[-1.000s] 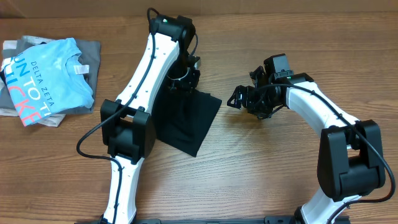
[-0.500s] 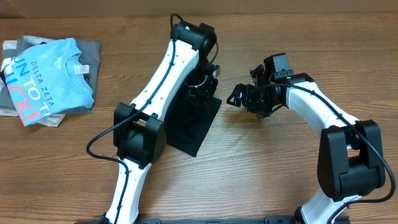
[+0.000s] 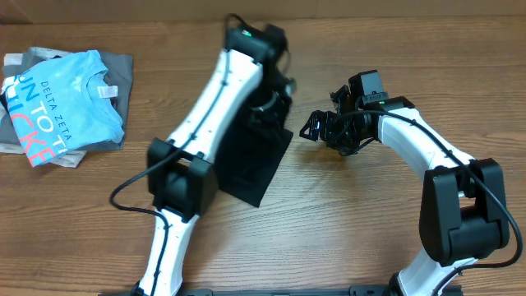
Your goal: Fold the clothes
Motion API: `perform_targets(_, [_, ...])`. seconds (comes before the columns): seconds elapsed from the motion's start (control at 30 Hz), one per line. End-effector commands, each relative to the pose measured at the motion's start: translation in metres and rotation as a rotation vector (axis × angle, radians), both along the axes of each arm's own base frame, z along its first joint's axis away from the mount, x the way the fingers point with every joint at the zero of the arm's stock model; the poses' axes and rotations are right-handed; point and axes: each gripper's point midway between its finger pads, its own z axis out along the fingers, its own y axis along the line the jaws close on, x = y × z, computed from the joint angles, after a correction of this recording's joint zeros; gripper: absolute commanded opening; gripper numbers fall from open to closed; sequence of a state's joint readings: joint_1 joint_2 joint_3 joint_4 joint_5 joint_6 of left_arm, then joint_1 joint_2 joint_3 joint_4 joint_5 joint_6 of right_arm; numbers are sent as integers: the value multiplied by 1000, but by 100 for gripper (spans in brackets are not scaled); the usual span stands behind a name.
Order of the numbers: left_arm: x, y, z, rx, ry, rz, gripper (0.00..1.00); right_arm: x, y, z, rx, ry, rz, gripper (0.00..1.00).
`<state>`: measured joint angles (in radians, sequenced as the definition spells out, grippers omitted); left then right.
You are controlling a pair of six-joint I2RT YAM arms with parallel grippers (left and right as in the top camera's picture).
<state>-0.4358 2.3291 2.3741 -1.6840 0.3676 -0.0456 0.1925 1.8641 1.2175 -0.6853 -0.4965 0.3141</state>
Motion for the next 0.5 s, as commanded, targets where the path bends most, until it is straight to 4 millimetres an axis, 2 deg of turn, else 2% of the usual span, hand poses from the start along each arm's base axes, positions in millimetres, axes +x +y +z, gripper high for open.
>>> perform_targets(0.0, [32,47,63,-54,-187,110,39,4,2,2,7,-11,-8,91])
perform_targets(0.07, [49,87,75,6,-247,216,47,6,2,3,12,-9,-25,91])
perform_targets(0.13, [59,124,77,60,-270,290,57,8,2,3,14,-13,-28,91])
perform_targets(0.2, [65,155,73,87,-261,357,66,7,4,4,25,-14,-22,95])
perform_targets(0.3, [65,195,57,110,-208,416,71,7,12,11,80,-19,1,97])
perform_targets(0.37, [60,209,44,92,-159,427,72,9,19,19,112,-29,16,97])
perform_targets(0.47, [58,209,22,-21,-112,381,74,17,26,35,137,-55,31,95])
